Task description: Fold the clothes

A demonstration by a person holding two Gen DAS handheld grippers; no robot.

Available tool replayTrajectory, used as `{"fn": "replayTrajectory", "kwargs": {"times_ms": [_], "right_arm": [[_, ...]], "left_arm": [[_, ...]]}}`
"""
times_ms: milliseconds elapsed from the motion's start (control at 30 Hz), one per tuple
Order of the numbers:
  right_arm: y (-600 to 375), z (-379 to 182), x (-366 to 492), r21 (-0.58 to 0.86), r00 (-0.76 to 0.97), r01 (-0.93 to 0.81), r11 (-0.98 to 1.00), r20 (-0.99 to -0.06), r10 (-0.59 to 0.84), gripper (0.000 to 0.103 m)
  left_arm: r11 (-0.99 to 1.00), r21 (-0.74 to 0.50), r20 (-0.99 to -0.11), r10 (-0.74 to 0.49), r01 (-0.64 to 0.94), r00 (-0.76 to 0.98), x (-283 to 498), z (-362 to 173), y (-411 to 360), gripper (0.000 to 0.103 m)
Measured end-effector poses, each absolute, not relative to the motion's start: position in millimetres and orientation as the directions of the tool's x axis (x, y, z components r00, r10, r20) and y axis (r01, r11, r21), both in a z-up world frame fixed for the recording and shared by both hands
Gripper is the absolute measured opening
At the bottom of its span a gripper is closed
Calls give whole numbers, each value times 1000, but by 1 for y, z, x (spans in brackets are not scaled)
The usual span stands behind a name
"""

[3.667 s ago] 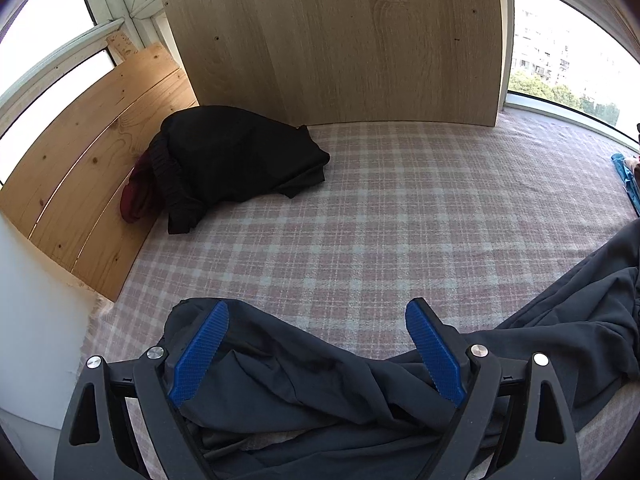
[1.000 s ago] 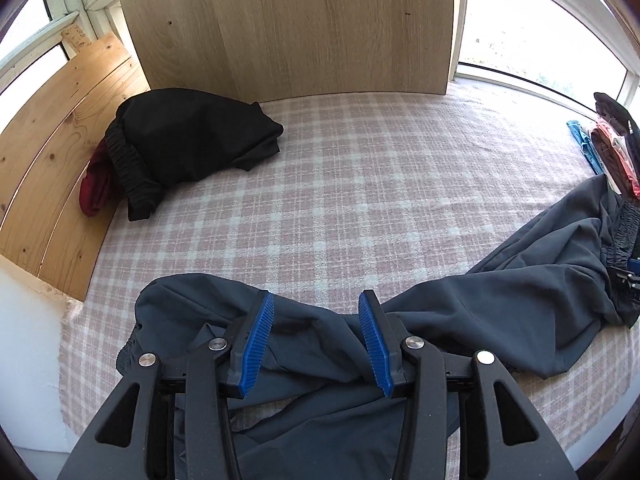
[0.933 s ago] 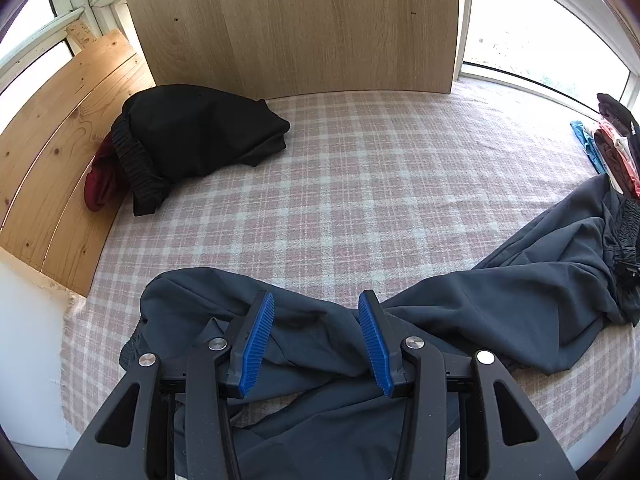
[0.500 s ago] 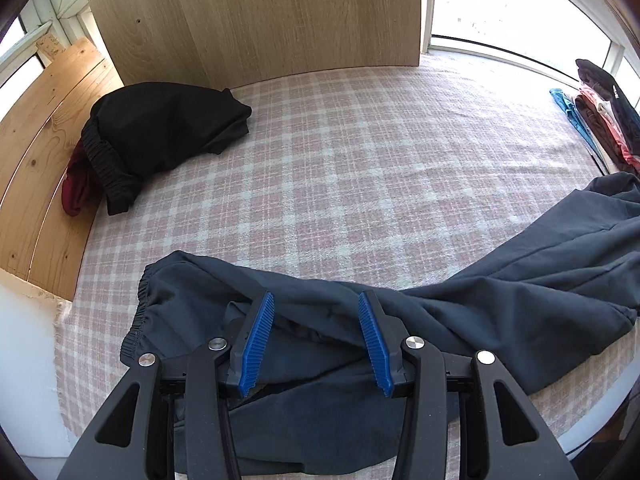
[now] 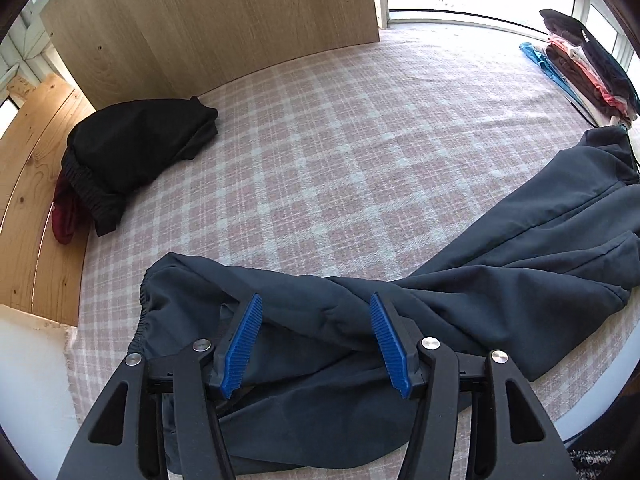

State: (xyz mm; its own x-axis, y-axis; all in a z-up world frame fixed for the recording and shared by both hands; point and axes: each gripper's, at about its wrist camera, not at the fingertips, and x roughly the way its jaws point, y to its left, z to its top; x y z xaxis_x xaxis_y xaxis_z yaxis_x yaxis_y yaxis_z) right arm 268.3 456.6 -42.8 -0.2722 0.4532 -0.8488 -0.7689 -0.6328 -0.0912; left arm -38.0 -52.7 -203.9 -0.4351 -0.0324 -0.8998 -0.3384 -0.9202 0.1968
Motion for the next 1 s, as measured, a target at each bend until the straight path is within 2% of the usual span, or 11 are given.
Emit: {"fn": "replayTrajectory", "kwargs": {"times_ms": [67,233,367,533,633,667,733,767,867,933,1000], "right_arm": [[430,-41,245,-24,-369,-688,-725,-849,378,44],[326,-87,154,123,-482,-365,-923,-873,75,47],[250,-128,100,189,-435,-171,-967,-895,-98,47],[181,-145,59,282,-404,4,-959,-877,-260,47],[144,-154,41,274,-369,97,-957,-883,-290,47],[134,-159,36,277,-350,119,-953,-887,-301,47],[113,-167,25,279,-317,163,-946,-894,-318,47],[102,-172,21,274,-304,184,-944,-897,-320,47],[72,-187,7,238,-276,252,-938,-911,-306,47],[57,-198,0,226,-255,289,-930,-919,-302,46],[47,-204,-2,248,-221,326,-912,-918,-329,13]], "left_arm": [[-933,220,-893,-75,-285,-444,-42,-202,-79,55],[-960,235,-884,-144,-155,-445,-50,-197,-150,60],[-972,219,-892,-162,-89,-421,-60,-207,-193,64],[-976,199,-920,-154,-93,-361,-84,-237,-209,64],[-986,107,-950,-65,-124,-304,-97,-257,-204,63],[-987,78,-959,-37,-137,-282,-99,-264,-201,57],[-977,119,-951,-60,-178,-303,-99,-267,-189,43],[-978,82,-954,-21,-194,-300,-96,-265,-188,6],[-971,-37,-953,106,-237,-284,-90,-258,-185,0],[-972,-36,-947,108,-234,-302,-80,-249,-189,0],[-975,-22,-940,96,-222,-328,-66,-237,-197,0]]}}
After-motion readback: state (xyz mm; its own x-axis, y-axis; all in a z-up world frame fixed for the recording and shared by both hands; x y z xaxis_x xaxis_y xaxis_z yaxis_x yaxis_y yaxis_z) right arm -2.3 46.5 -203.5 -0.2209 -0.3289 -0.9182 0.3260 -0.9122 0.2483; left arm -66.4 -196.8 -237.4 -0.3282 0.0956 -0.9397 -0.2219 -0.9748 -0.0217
